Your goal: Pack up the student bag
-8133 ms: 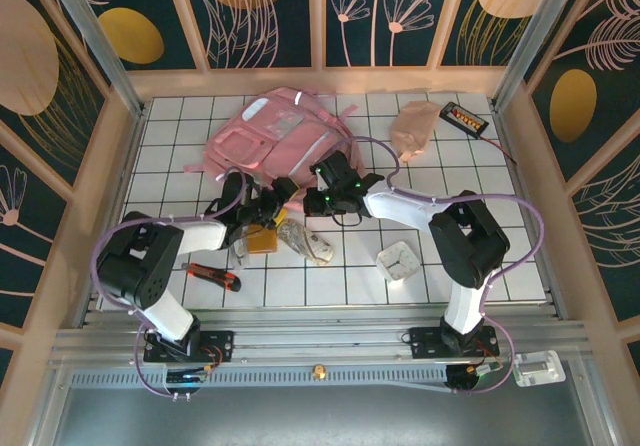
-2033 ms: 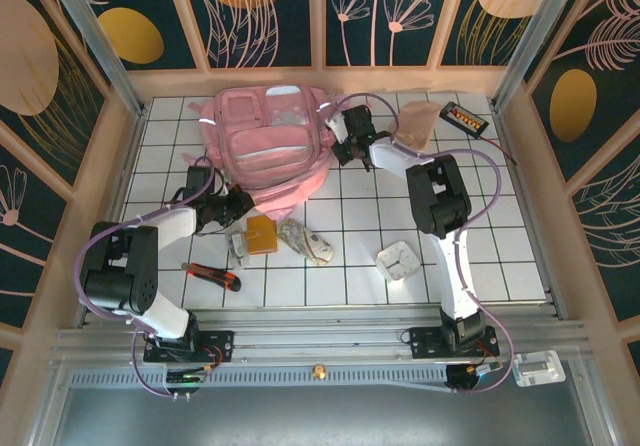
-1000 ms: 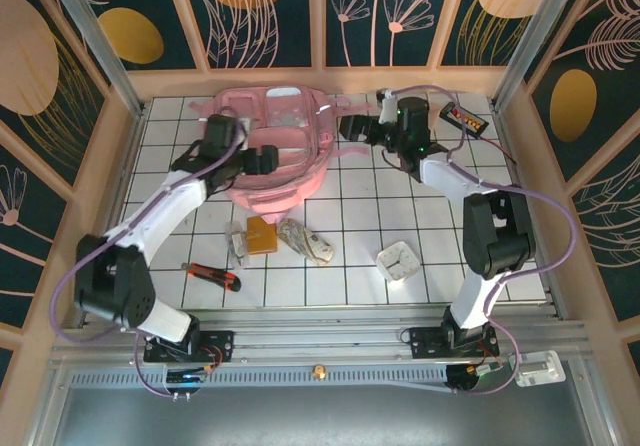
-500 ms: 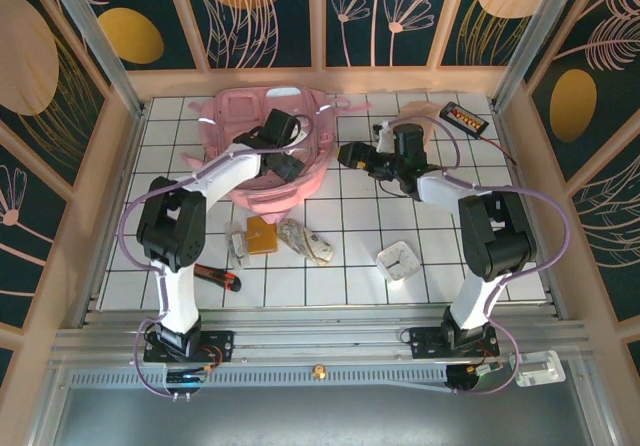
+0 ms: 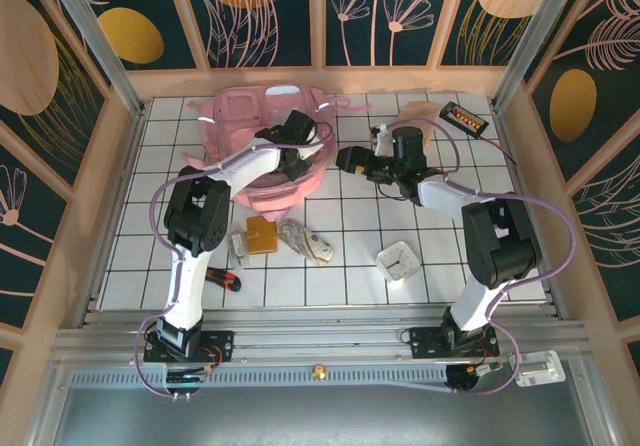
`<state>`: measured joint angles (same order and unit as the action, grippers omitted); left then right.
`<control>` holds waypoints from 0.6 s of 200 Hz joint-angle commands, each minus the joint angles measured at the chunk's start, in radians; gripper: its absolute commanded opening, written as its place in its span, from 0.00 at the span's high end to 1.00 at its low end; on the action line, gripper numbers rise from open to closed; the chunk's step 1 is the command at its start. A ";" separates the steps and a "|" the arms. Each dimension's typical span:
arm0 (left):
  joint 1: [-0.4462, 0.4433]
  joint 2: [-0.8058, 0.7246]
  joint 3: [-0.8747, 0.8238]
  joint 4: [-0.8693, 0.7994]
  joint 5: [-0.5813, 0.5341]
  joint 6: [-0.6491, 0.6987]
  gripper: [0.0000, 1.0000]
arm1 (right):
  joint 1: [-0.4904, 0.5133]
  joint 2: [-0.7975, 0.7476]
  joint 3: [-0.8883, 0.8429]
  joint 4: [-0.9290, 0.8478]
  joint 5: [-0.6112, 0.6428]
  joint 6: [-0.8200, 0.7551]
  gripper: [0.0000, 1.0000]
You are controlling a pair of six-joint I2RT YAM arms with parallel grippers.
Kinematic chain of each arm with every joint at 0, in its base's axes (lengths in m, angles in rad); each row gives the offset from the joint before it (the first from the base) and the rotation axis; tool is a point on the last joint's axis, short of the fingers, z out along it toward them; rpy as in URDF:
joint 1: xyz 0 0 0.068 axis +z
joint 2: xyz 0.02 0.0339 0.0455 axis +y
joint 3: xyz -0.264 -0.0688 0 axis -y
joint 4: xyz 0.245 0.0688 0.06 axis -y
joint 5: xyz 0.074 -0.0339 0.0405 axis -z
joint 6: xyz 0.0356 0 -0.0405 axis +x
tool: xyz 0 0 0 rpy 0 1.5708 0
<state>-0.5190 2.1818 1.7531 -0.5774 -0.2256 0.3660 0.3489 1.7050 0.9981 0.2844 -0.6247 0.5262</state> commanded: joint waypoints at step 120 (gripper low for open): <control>0.030 -0.401 -0.200 0.067 0.031 0.181 1.00 | 0.008 -0.156 -0.076 0.078 0.046 -0.647 0.09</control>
<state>-0.4900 1.8954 1.6047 -0.5690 -0.1902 0.4637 0.3496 1.5661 0.8886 0.3611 -0.5514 0.1291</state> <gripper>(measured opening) 0.045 0.937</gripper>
